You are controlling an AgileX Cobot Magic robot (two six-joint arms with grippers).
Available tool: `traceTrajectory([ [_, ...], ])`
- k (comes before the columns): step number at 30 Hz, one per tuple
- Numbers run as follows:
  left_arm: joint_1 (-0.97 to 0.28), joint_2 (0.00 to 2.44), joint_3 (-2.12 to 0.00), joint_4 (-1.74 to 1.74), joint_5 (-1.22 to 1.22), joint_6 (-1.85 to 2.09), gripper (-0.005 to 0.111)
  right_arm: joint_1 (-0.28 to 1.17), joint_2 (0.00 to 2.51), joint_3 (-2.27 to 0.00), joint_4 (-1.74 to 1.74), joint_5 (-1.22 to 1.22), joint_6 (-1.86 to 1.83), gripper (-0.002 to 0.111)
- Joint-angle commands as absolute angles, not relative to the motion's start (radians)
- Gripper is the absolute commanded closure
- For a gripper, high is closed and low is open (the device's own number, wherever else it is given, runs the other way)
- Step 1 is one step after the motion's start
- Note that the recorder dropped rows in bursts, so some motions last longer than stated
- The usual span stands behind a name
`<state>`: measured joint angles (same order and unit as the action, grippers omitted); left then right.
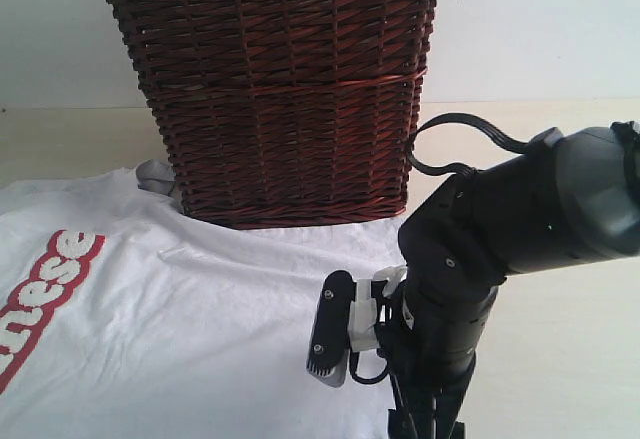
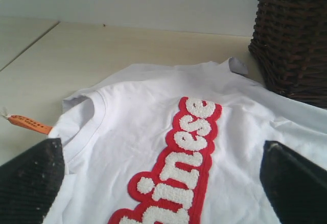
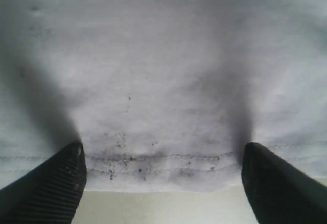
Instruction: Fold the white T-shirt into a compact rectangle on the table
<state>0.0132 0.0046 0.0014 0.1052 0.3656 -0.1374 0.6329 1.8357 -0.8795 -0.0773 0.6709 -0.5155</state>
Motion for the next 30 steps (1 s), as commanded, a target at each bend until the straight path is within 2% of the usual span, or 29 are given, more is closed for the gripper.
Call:
traceTrajectory([
  [1,0.008,0.000,0.000,0.100,0.354,-0.132,0.002,0.629,1.849,-0.876,-0.089,0.632,-0.513,0.029],
  [8,0.008,0.000,0.000,0.100,0.354,-0.134,0.002,0.629,1.849,-0.876,-0.089,0.601,-0.513,0.040],
  [9,0.008,0.000,0.000,0.100,0.354,-0.134,0.002,0.629,1.849,-0.876,-0.089,0.599,-0.502,0.050],
  [10,0.008,0.000,0.000,0.100,0.354,-0.134,0.002,0.629,1.849,-0.876,-0.089,0.599,-0.492,0.055],
  [11,0.008,0.000,0.000,0.100,0.354,-0.134,0.002,0.629,1.849,-0.876,-0.085,0.599,-0.485,0.070],
  [12,0.008,0.000,0.000,0.100,0.354,-0.134,0.002,0.629,1.849,-0.876,-0.086,0.601,-0.485,0.077],
  [13,0.008,0.000,0.000,0.100,0.354,-0.134,0.002,0.629,1.849,-0.876,-0.086,0.619,-0.488,0.096],
  [15,0.008,0.000,0.000,0.100,0.354,-0.134,0.002,0.629,1.849,-0.876,-0.086,0.670,-0.537,0.108],
  [19,0.008,0.000,0.000,0.100,0.354,-0.134,0.002,0.629,1.791,-0.941,-0.083,0.773,-0.573,0.108],
  [27,0.008,0.000,0.000,0.100,0.354,-0.134,0.002,0.629,1.710,-0.950,-0.067,0.791,-0.573,0.108],
  [28,0.008,0.000,0.000,0.100,0.354,-0.134,0.002,0.629,1.722,-0.944,-0.054,0.793,-0.573,0.107],
  [30,0.008,0.000,0.000,0.100,0.354,-0.134,0.002,0.629,1.751,-0.945,-0.051,0.821,-0.575,0.099],
])
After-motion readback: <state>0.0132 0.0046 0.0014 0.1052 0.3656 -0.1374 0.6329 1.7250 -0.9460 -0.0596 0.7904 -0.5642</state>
